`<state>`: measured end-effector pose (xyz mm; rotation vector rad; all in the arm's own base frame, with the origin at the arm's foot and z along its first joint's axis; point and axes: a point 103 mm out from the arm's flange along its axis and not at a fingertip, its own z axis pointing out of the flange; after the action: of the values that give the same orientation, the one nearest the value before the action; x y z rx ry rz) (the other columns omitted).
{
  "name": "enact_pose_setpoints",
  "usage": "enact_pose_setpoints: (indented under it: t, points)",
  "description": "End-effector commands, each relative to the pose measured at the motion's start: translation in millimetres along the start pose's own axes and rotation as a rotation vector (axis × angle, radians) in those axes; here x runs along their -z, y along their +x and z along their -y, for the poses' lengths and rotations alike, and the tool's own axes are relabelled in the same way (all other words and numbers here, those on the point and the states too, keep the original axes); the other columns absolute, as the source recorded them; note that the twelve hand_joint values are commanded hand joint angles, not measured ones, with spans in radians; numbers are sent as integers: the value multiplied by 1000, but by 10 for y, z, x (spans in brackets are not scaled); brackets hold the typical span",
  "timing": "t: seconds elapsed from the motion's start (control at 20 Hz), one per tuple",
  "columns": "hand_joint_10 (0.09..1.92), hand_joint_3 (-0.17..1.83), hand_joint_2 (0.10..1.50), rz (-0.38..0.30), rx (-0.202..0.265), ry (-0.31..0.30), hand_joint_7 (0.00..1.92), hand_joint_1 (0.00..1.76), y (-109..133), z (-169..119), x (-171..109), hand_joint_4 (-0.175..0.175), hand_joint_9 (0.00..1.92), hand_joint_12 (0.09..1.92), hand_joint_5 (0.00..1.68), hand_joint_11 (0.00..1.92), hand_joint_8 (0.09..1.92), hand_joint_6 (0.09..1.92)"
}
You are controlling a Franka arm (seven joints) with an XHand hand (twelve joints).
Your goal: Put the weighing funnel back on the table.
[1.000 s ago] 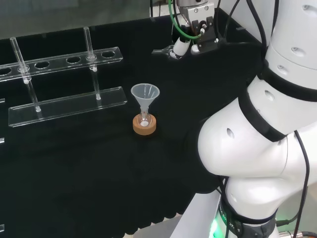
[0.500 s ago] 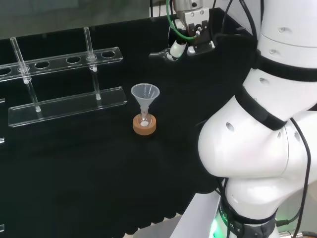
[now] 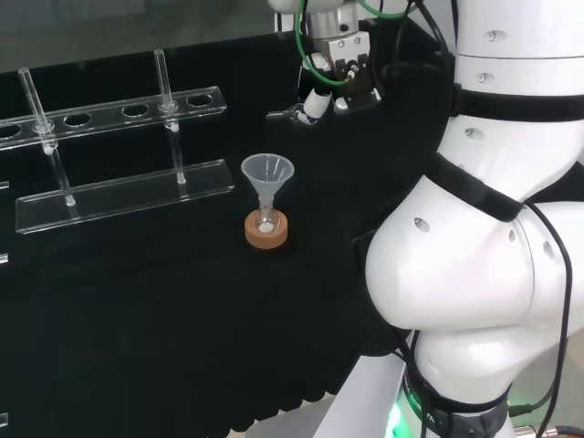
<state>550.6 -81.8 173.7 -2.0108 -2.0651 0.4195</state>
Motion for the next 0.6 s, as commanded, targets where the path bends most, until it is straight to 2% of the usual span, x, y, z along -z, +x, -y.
enact_pose_setpoints:
  t: [0.05,0.6]
  points:
    - [229,669,639,8,34,17,624,1130,11,-225,-189,175,1024,952,1305,963,648,619]
    - [228,669,639,-1,72,31,636,1130,69,-417,-547,175,1024,951,1304,960,648,622]
